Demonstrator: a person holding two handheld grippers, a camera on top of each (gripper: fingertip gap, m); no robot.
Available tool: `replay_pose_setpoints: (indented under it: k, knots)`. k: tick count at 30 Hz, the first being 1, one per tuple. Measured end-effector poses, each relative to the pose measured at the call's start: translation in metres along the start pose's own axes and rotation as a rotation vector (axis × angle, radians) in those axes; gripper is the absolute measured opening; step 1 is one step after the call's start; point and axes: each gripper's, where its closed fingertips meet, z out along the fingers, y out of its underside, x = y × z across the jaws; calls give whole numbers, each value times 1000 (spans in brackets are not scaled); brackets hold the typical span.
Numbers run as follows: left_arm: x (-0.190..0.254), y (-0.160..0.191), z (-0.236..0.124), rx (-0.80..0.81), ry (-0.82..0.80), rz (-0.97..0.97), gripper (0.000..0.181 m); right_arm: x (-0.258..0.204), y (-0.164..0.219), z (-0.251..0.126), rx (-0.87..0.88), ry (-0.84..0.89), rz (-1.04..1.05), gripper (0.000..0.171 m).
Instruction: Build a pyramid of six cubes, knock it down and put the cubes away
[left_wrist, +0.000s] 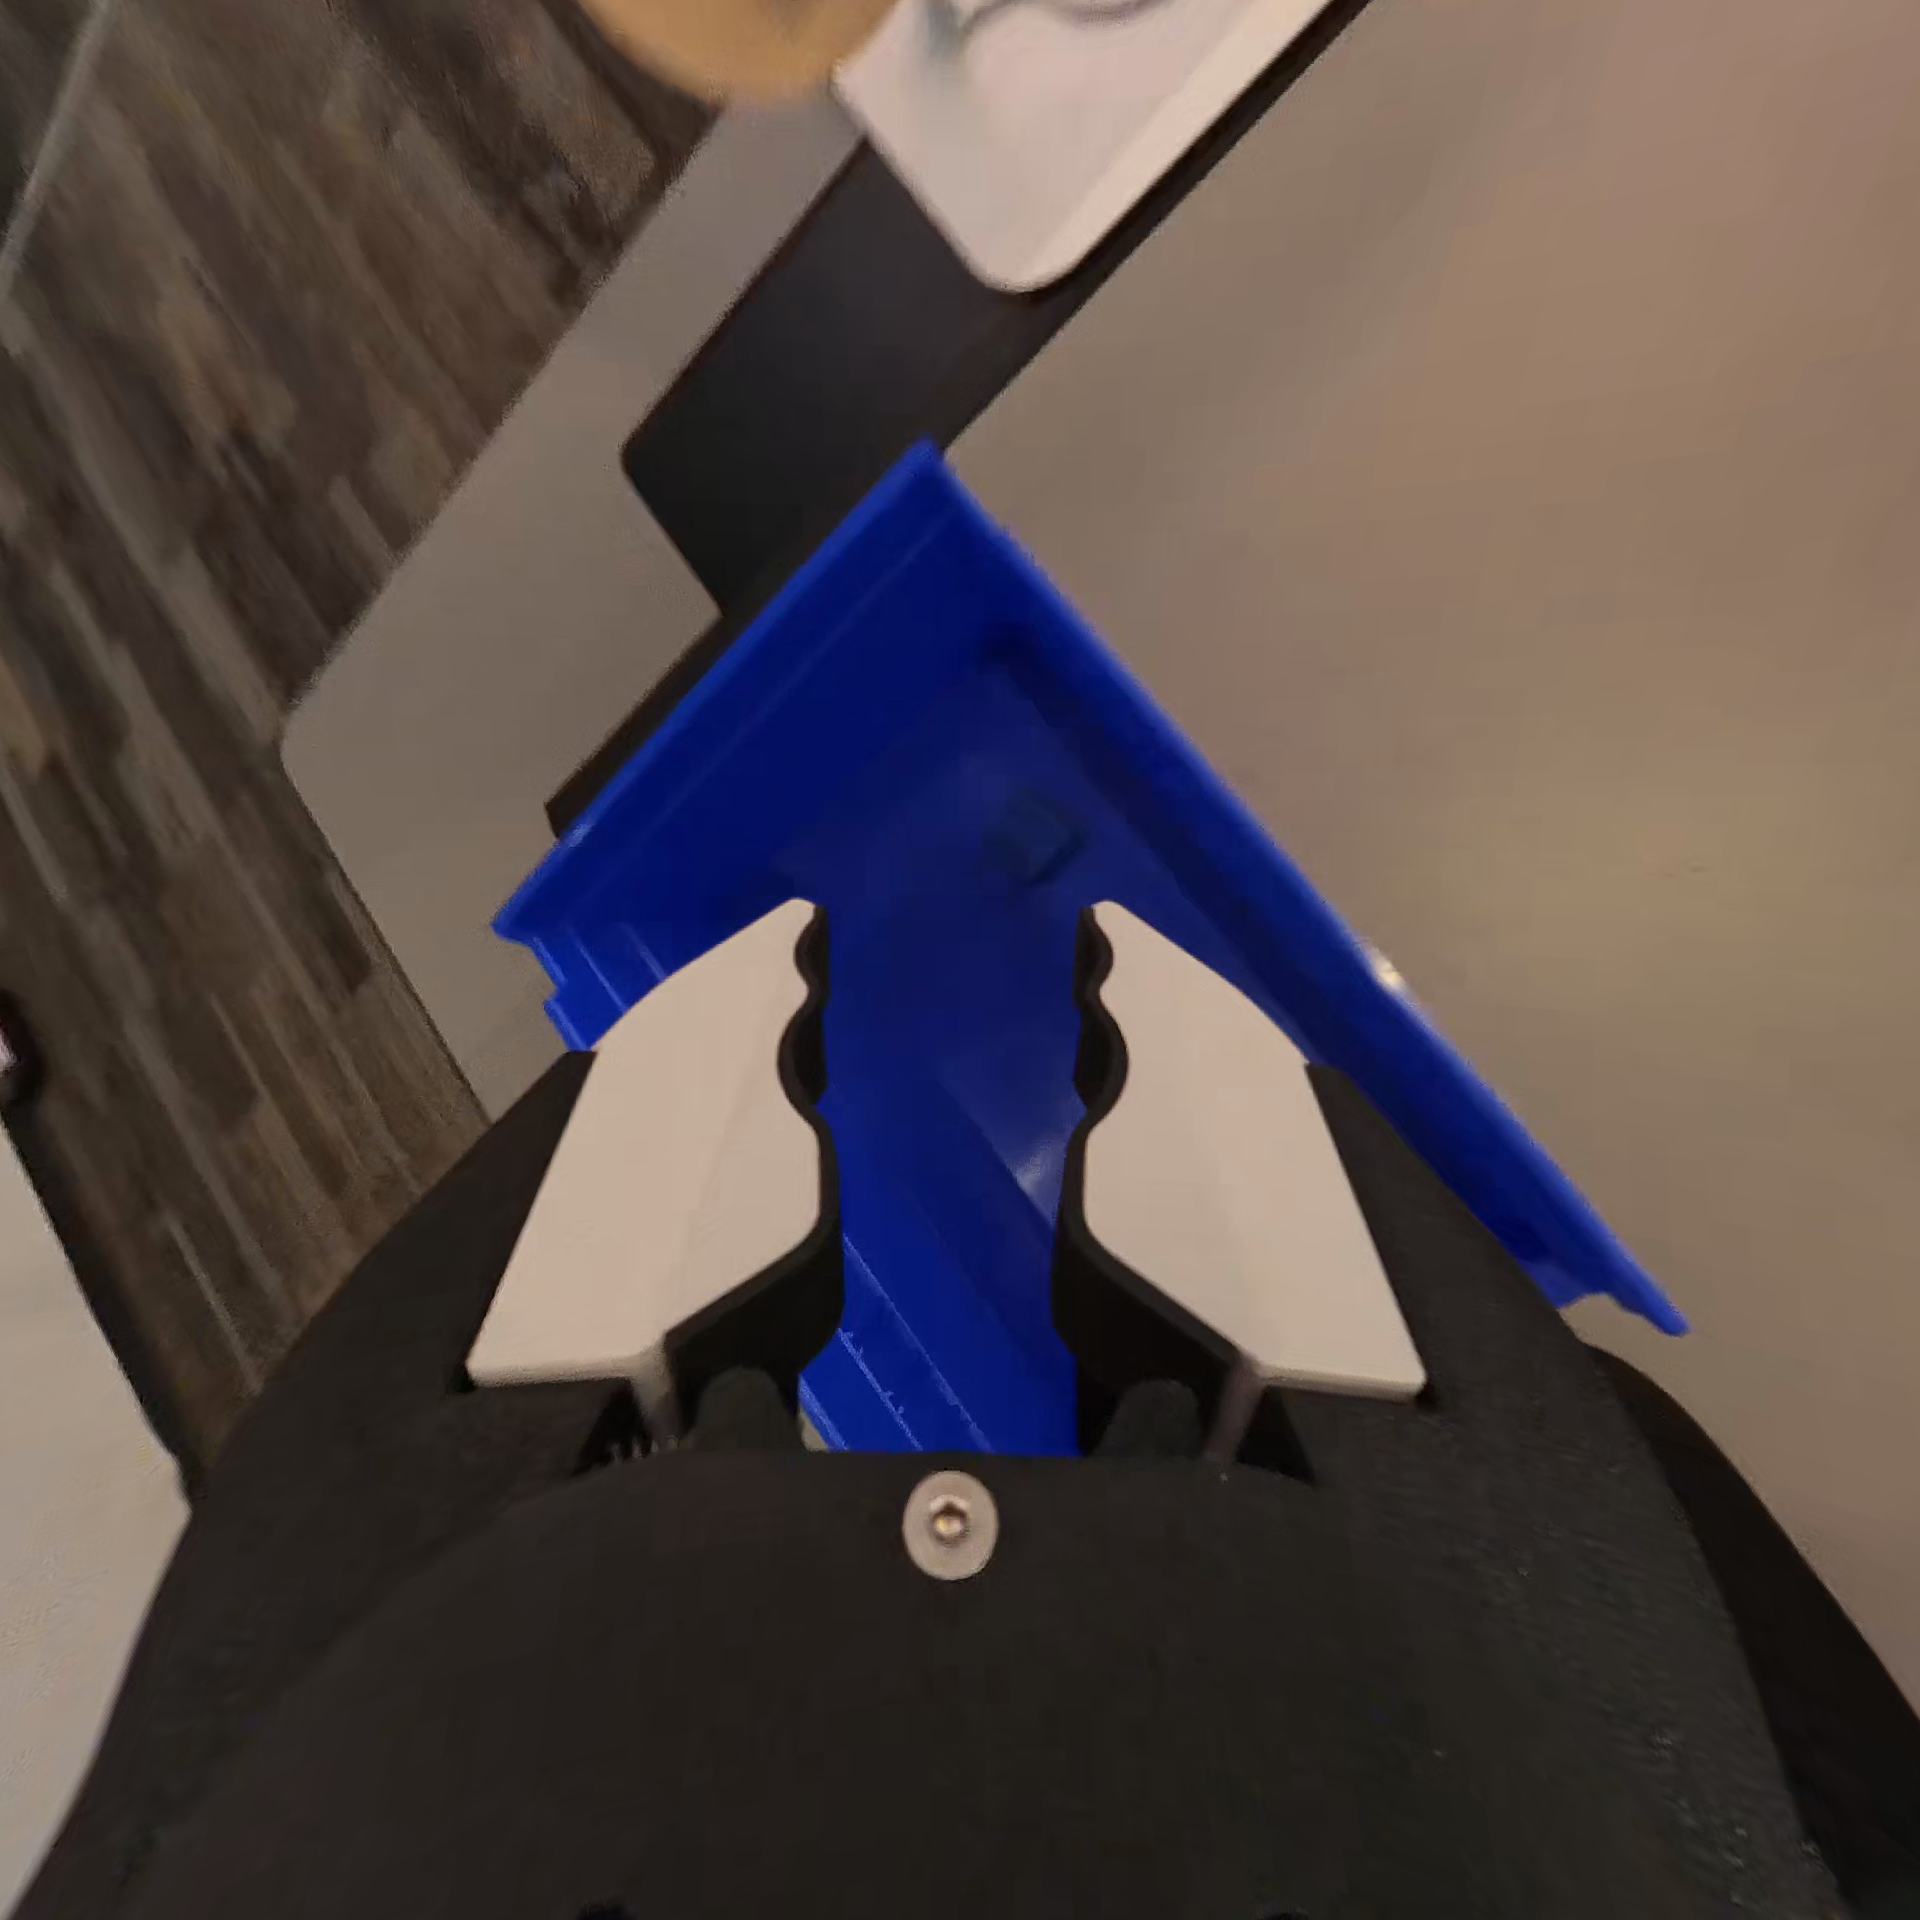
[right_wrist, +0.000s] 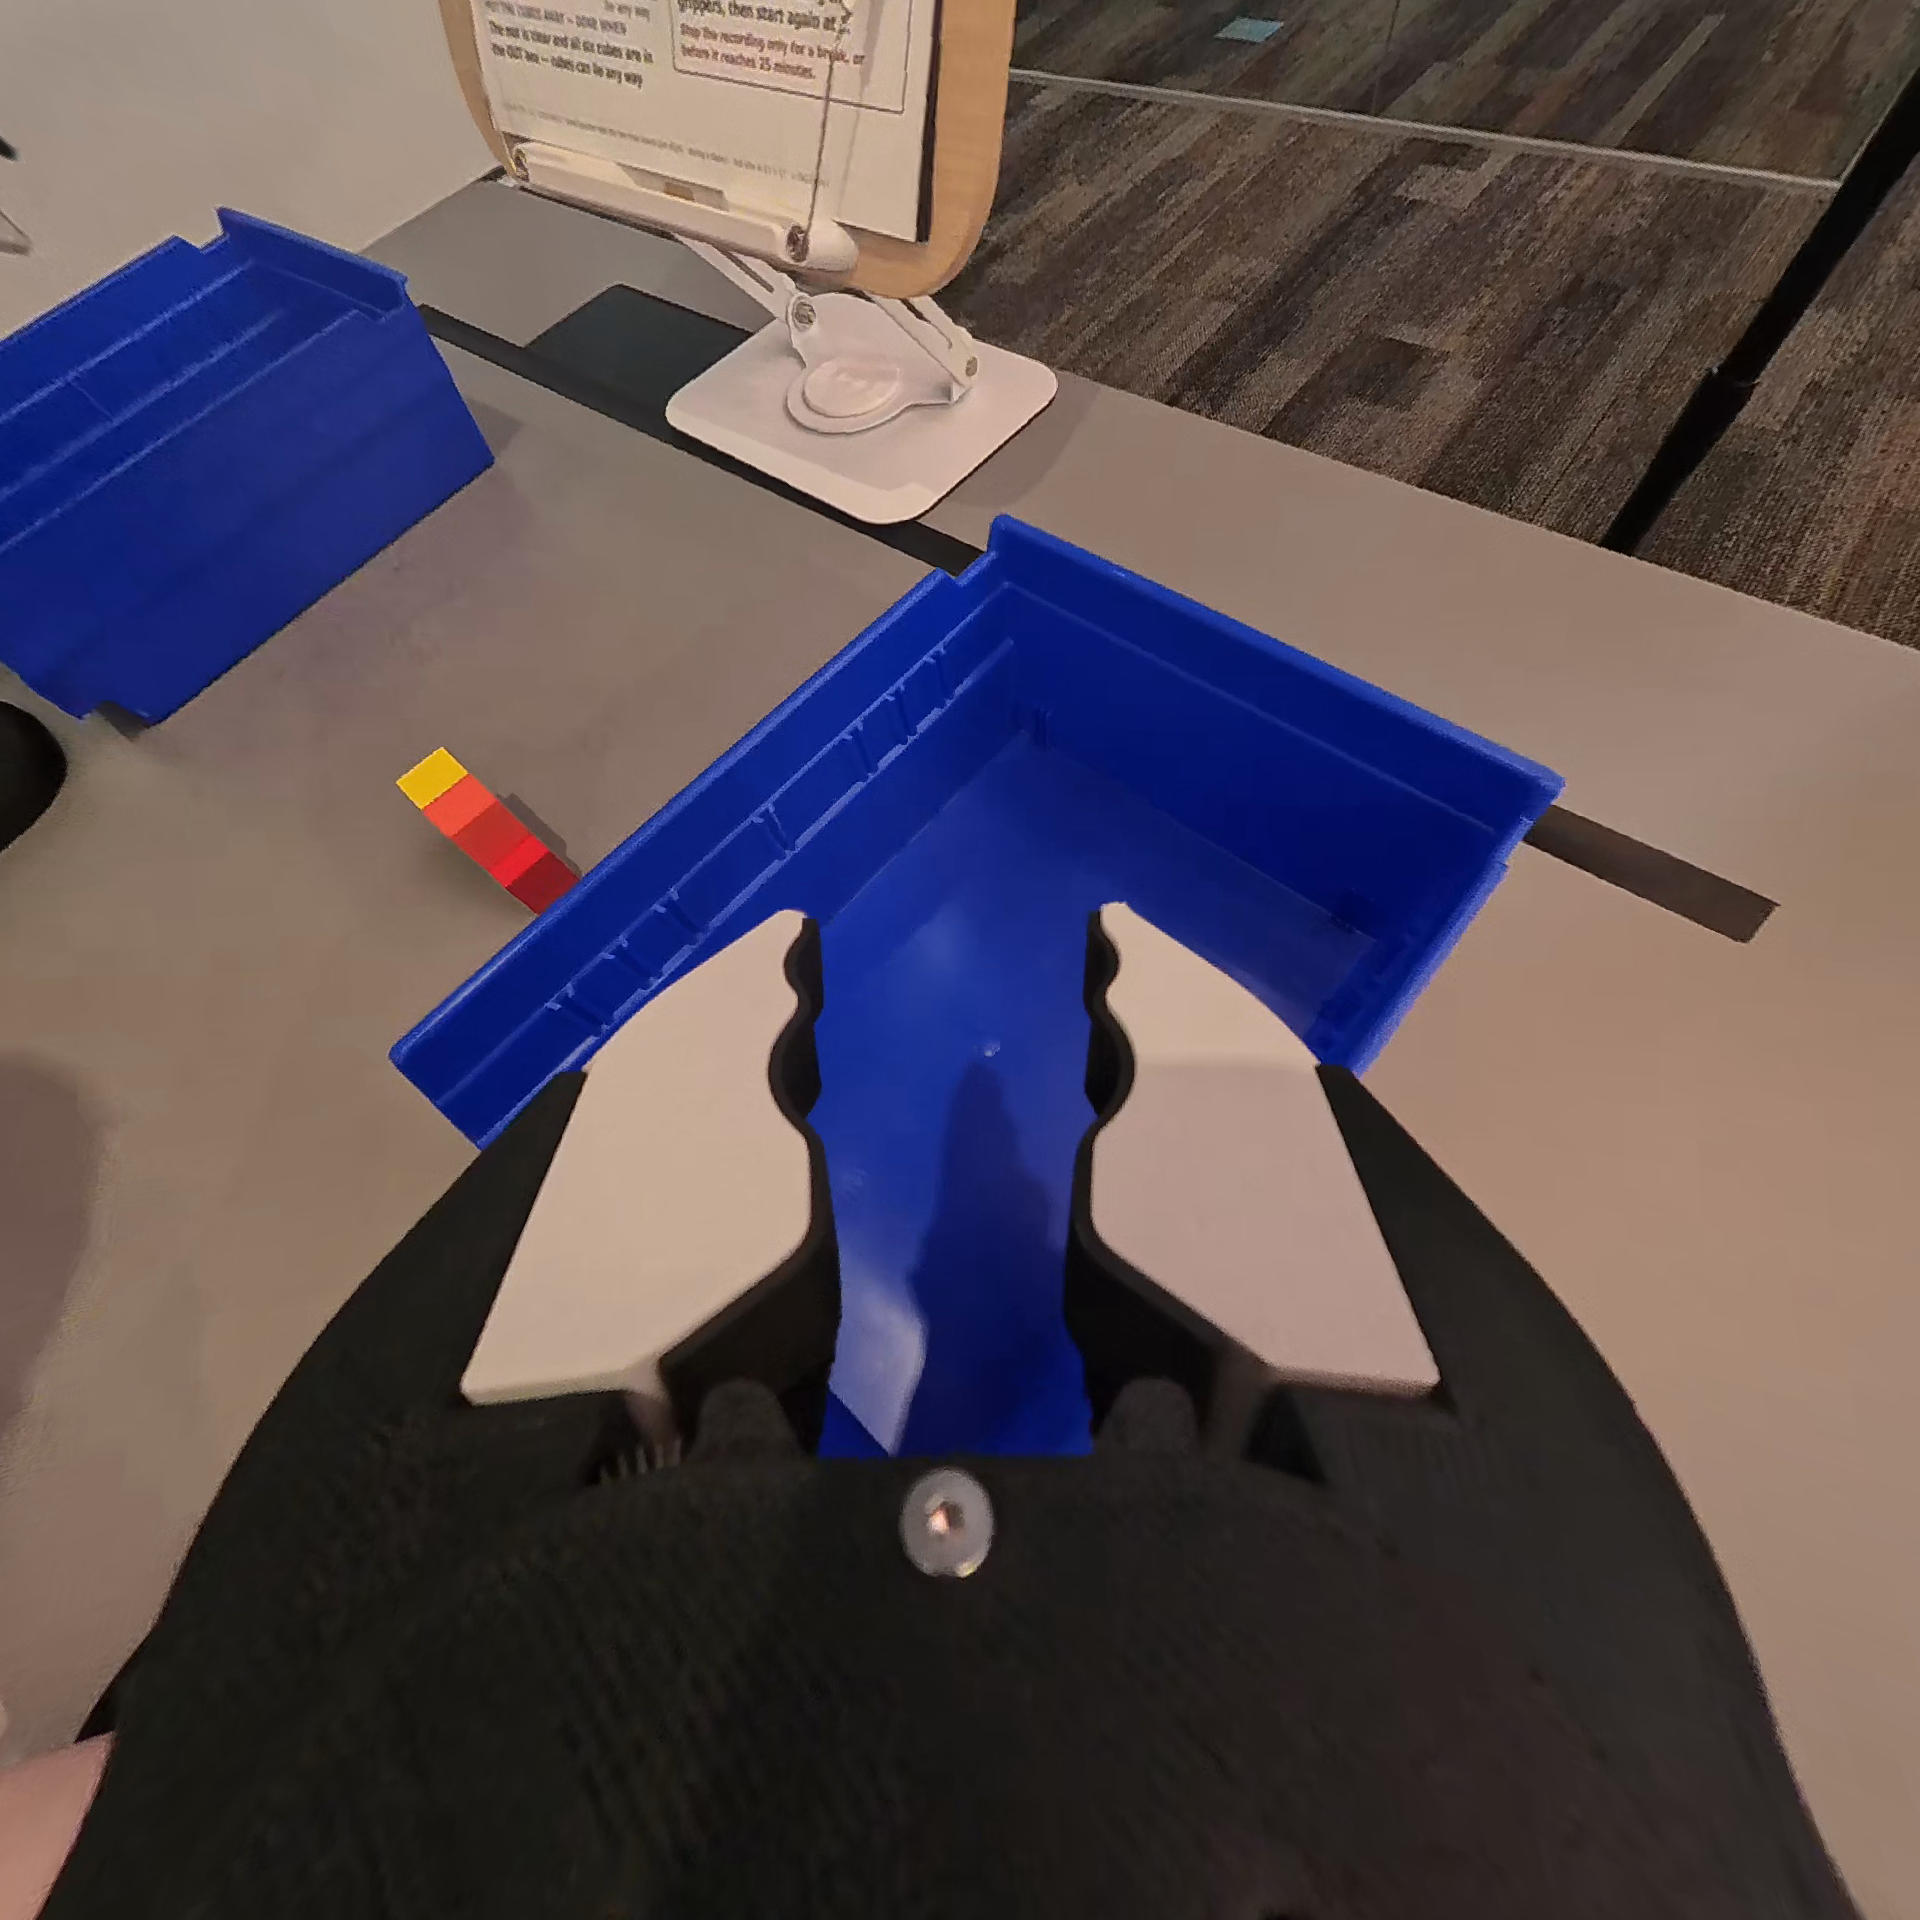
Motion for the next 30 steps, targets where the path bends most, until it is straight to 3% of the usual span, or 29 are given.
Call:
replay_pose_setpoints:
  k: [5,7,10,12,20,30]
  knots:
    - [3,44,64,-62,100,35,48,-8,-1,4,-10,-21,-16,50]
    - [8,49,85,-48,121,170,53,-10,-2,5,-7,-33,-16,50]
    - [1,48,109,-6,41,370,45,-12,-2,5,1,-45,-9,50]
    - [6,49,121,-16,78,412,42,-14,-2,5,2,-48,-10,50]
    - [32,39,135,-13,317,375,48,-12,5,8,-31,-41,4,50]
    - [32,50,148,-128,372,383,32,-13,9,9,-44,-56,3,50]
